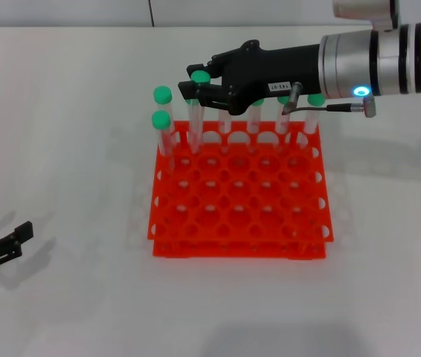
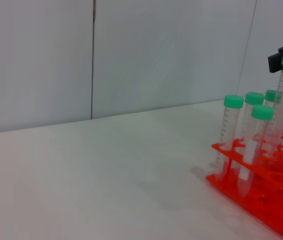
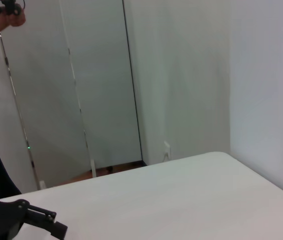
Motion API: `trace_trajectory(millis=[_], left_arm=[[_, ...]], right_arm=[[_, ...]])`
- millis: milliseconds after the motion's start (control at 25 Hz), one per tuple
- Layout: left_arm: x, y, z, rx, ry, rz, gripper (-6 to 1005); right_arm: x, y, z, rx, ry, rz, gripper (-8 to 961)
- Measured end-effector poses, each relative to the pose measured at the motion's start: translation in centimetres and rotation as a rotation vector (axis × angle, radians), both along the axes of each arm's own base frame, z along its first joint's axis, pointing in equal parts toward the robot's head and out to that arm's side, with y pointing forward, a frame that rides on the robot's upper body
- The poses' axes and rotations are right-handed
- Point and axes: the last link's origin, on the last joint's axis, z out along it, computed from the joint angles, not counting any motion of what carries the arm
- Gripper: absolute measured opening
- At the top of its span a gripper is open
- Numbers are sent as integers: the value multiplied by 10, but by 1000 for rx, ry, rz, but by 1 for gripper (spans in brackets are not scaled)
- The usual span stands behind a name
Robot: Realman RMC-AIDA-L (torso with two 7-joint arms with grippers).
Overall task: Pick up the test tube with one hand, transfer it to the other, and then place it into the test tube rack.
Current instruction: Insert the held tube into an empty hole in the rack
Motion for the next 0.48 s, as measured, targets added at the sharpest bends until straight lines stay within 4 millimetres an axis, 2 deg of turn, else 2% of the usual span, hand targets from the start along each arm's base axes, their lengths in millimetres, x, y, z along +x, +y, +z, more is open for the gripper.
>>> trace_trajectory(millis=[480], left_arm=[[2, 5, 0, 0, 2, -10, 893]], right_arm=[[-5, -4, -11, 6, -61, 45, 258]])
